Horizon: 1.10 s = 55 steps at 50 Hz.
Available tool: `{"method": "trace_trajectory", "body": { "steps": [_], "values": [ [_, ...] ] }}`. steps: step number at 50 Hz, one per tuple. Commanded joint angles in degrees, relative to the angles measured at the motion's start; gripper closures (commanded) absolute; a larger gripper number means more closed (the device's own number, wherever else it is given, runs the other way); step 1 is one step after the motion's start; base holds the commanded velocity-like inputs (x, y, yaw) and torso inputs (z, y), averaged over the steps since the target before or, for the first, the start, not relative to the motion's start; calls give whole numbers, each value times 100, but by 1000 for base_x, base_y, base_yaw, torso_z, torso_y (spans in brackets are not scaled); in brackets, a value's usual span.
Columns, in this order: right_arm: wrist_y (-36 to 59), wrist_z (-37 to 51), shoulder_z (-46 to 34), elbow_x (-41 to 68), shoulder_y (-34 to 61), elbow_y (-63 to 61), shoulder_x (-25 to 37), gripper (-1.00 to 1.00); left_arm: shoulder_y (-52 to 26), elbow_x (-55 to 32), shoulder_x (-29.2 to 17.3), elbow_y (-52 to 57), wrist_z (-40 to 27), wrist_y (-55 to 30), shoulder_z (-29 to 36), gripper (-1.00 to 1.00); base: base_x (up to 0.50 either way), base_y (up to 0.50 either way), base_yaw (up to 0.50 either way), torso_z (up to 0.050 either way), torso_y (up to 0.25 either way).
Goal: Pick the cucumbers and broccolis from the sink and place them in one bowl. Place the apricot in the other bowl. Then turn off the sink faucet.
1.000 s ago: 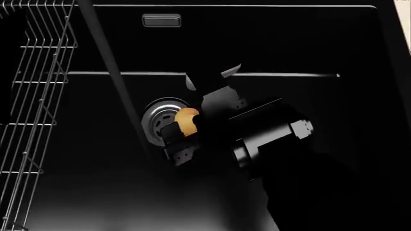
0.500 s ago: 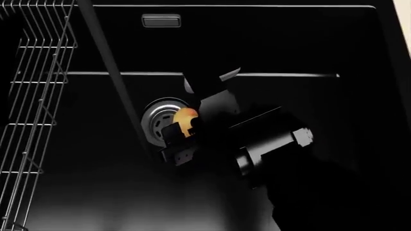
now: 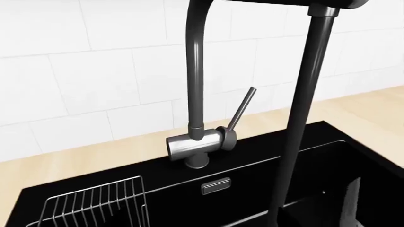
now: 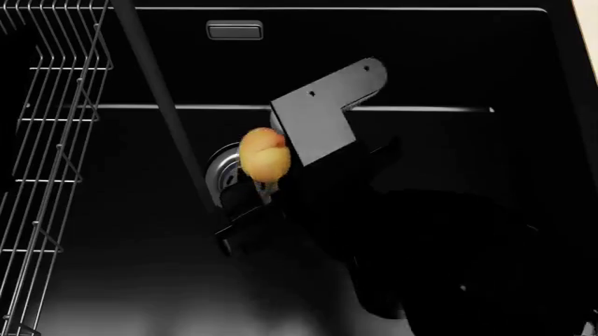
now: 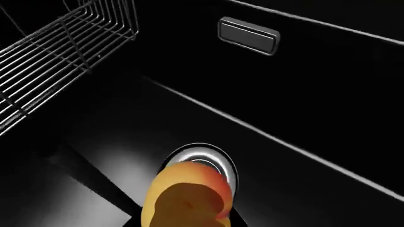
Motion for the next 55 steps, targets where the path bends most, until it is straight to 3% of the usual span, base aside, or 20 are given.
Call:
{"method": "trace_trajectory", "body": {
  "steps": [1,22,55],
  "values": [
    [-84,1189,616,53,355,-2364,1192,100,-12,26,76,-34,179,81,-130,-100,0,0,0,0,0],
    [434,1957,1122,1033,1328,-3611,2066,100,-149,-97,34,-20,105,59,-116,-100,0,0,0,0,0],
    [587,2042,1323,1356,1574,-3789,2455,100,-349,-184,74,-50,68,-27,0,-100,1,0,0,-14,248]
  ]
}}
